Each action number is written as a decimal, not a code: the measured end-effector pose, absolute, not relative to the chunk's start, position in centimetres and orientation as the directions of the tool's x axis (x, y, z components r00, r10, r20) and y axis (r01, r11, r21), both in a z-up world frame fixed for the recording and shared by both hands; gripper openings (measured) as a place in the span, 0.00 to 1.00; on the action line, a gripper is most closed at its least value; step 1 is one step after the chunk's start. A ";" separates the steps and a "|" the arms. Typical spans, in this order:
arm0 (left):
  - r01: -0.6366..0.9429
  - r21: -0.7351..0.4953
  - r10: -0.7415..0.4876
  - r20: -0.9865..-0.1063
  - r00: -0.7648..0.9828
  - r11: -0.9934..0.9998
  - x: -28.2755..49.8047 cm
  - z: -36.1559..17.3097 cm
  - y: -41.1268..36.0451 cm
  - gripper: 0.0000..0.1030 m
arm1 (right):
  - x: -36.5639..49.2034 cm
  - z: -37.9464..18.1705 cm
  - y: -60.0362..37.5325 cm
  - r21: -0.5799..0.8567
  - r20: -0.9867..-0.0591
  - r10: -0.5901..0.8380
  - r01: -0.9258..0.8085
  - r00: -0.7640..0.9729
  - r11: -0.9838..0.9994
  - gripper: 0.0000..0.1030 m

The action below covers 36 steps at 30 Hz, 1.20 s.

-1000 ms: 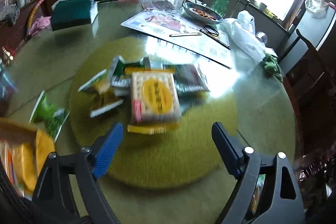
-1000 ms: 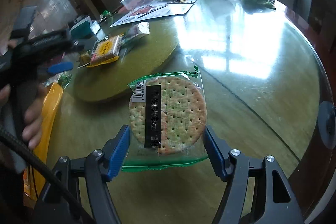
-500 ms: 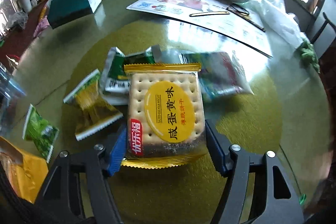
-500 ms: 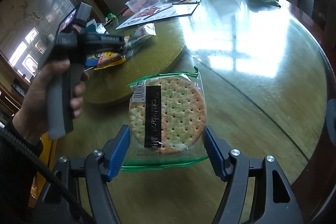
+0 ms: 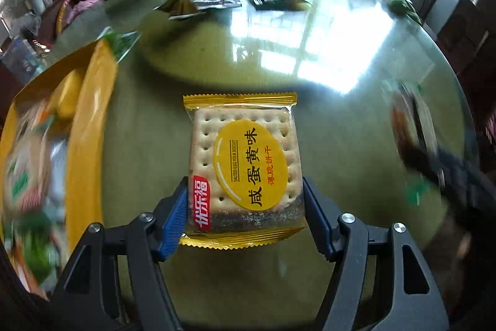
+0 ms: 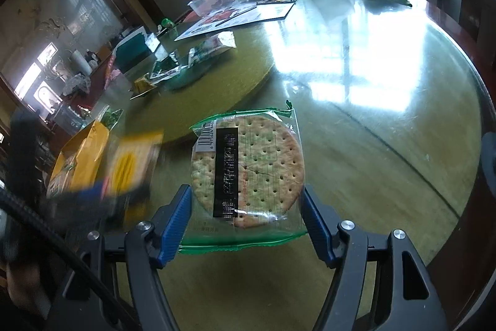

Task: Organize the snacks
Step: 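Carry both cracker packs over the yellow tray with both tools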

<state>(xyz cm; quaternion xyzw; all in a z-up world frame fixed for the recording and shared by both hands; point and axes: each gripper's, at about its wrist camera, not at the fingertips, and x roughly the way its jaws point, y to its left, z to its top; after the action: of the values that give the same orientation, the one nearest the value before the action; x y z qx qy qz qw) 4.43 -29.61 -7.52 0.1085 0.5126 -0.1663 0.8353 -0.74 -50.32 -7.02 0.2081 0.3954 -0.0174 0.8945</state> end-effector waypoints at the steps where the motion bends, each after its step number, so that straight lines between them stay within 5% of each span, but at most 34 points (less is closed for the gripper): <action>1: 0.381 0.016 -0.164 -0.885 0.435 0.924 3.4 -7.5 -29.1 0.67 | -0.8 -7.0 -50.0 0.357 -0.716 0.136 0.192 0.685 0.914 0.67; 36: 0.339 -0.049 -0.238 -0.805 0.544 0.939 -2.1 -5.3 -24.6 0.67 | -1.6 -6.0 -44.9 0.293 -0.732 0.126 0.143 0.669 0.945 0.60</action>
<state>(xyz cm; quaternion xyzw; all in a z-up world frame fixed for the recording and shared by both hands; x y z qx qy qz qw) -2.06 -24.57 -5.35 0.0565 0.4485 -0.1645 0.8767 -1.62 -44.94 -6.01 0.1651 0.4066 -0.0047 0.8985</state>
